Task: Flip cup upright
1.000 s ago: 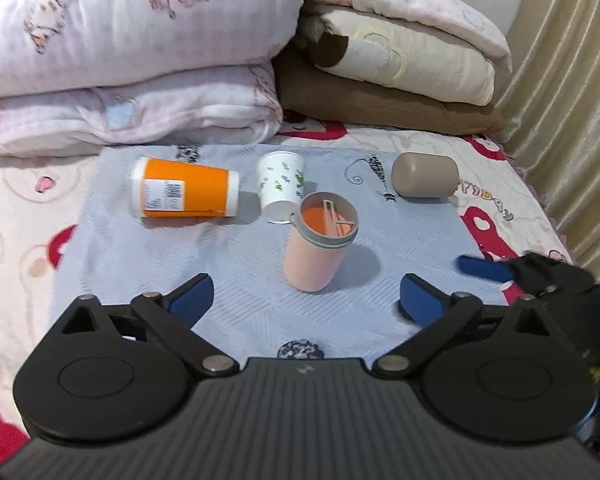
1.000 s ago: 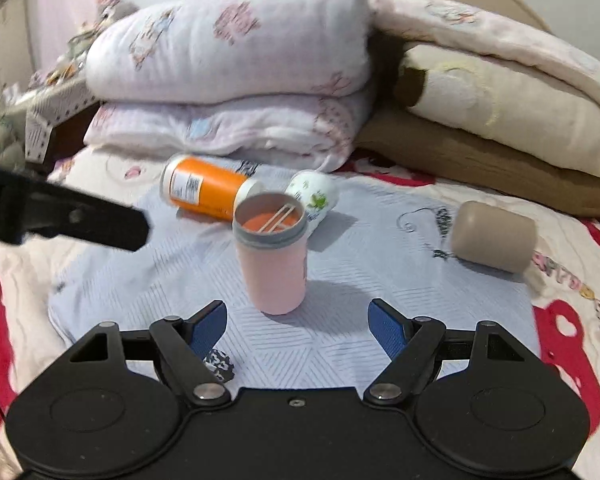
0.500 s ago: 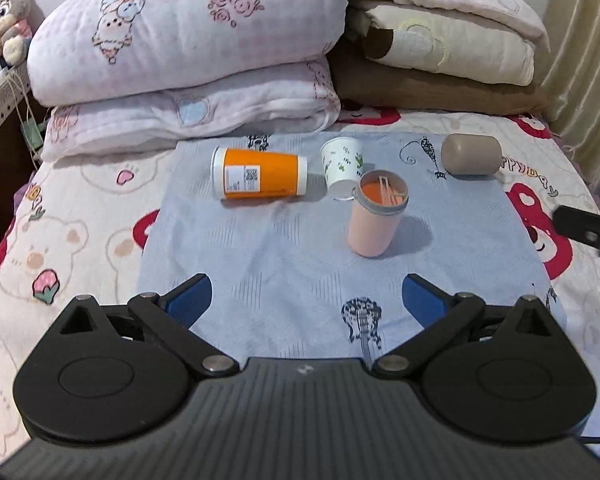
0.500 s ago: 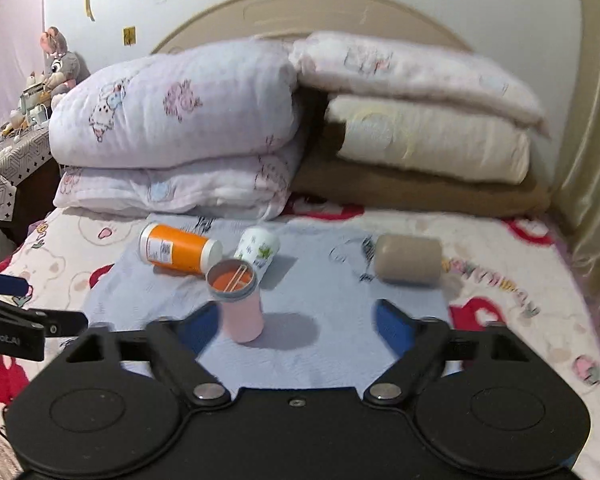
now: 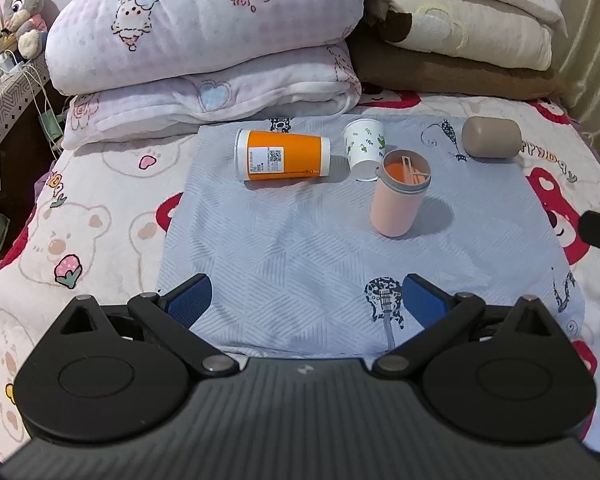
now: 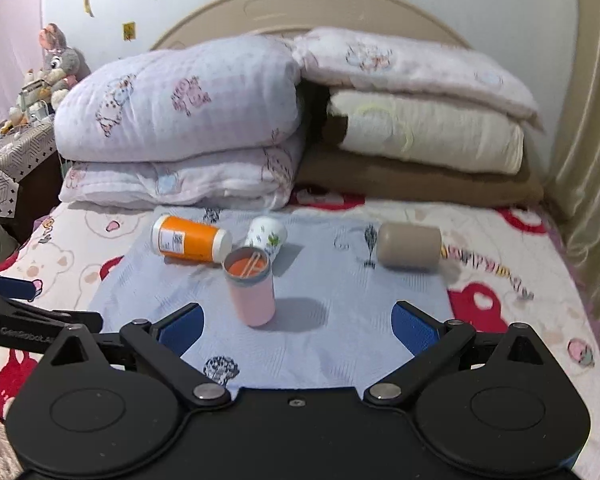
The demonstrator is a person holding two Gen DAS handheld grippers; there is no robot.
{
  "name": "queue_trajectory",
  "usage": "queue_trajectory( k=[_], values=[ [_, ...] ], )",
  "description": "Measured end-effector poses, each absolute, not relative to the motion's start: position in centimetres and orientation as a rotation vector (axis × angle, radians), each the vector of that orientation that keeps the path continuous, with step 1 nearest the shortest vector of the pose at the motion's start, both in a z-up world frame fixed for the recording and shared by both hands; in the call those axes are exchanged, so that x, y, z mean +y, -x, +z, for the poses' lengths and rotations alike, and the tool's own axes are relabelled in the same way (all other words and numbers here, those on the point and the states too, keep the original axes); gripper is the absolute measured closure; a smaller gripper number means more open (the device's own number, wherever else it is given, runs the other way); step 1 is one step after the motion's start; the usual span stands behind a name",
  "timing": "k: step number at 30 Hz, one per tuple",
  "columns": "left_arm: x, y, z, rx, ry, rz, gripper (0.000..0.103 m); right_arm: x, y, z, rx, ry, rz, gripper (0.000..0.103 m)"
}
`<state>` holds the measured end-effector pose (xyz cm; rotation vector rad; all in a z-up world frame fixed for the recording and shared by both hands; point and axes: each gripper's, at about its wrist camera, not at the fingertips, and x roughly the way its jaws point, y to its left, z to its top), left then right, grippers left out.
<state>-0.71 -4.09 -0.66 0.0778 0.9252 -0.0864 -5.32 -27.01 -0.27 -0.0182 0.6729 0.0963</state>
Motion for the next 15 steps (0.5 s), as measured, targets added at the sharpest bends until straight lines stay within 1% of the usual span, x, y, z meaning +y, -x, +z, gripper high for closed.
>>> queue_trajectory(
  k=[7,15],
  values=[
    [-3.6,0.8,-0.5,0.937,-0.078,-0.091,0.0,-27.2,4.6,-1.3,0.723,-0.009,0.0,0.001],
    [-2.7,0.8,-0.8,0.96,-0.05,-0.081,0.0,-26.2,4.8,-1.2,0.73,0.032,-0.002,0.001]
  ],
)
